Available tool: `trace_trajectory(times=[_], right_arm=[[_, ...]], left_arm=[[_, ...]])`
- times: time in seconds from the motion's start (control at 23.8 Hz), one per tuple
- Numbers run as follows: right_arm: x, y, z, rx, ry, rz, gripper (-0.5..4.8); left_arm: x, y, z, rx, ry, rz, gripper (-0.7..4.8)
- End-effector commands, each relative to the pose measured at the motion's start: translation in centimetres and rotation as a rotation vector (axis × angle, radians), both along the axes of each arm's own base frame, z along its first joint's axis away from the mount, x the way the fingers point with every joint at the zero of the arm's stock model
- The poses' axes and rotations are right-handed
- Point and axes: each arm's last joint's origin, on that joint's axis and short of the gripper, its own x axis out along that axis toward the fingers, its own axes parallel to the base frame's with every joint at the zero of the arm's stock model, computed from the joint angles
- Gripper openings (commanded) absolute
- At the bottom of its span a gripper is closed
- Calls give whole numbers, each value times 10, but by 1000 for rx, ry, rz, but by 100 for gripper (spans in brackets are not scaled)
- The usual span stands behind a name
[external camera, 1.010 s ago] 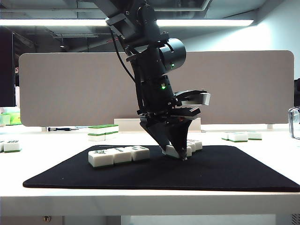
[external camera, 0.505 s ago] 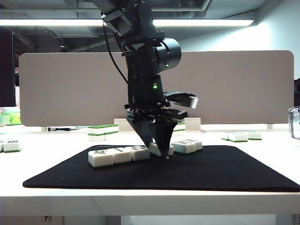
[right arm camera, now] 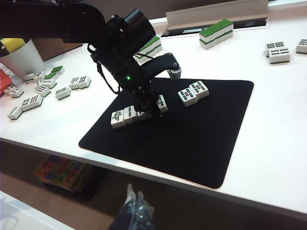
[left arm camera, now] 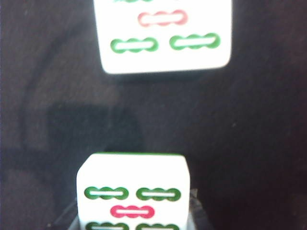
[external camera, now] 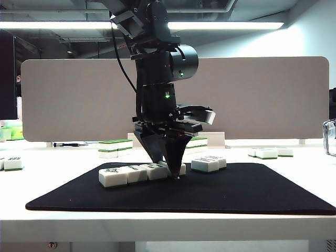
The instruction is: Align six mahjong tiles in a row on the table.
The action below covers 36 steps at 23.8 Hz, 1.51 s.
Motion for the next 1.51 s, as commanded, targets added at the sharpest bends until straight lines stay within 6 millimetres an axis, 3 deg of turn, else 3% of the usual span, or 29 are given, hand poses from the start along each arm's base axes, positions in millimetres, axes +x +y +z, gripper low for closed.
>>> trace_trajectory(times=[0.04, 0.17, 0.21, 0.25, 0.29, 0.5, 0.59, 0.76, 0.88, 1.05, 1.18, 1.51], right_arm=[[-3, 0, 1, -3, -33, 0, -1], [-3, 0, 1, -3, -33, 0, -1], [-3, 0, 1, -3, -34, 0, -1], [-3, 0, 1, -3, -34, 0, -1], [-3, 0, 1, -3, -34, 0, -1], [-3, 0, 1, -3, -36, 0, -1], [-3, 0, 2, -3, -37, 0, -1], [-3, 0, 2, -3, -37, 0, -1], [-3, 0, 2, -3, -37, 0, -1], [-3, 0, 2, -3, -37, 0, -1], [-3, 0, 2, -3, -37, 0, -1], [-3, 0, 2, -3, -37, 0, -1]], left_arm=[[1, 7, -4, 38, 30, 12, 183], [1, 7, -4, 39, 31, 12, 196], [1, 7, -4, 39, 31, 12, 225], [1, 7, -4, 40, 32, 12, 289], [1, 7, -4, 39, 32, 12, 304], [0, 7, 0, 21, 32, 8, 311], [-2, 4, 10, -13, 24, -2, 313], [5, -8, 48, -116, -81, -19, 314], [16, -17, 57, -235, -188, 29, 312], [24, -30, 53, -334, -256, 21, 297], [32, -39, 41, -372, -304, 9, 238], [41, -47, 17, -375, -313, 3, 238]])
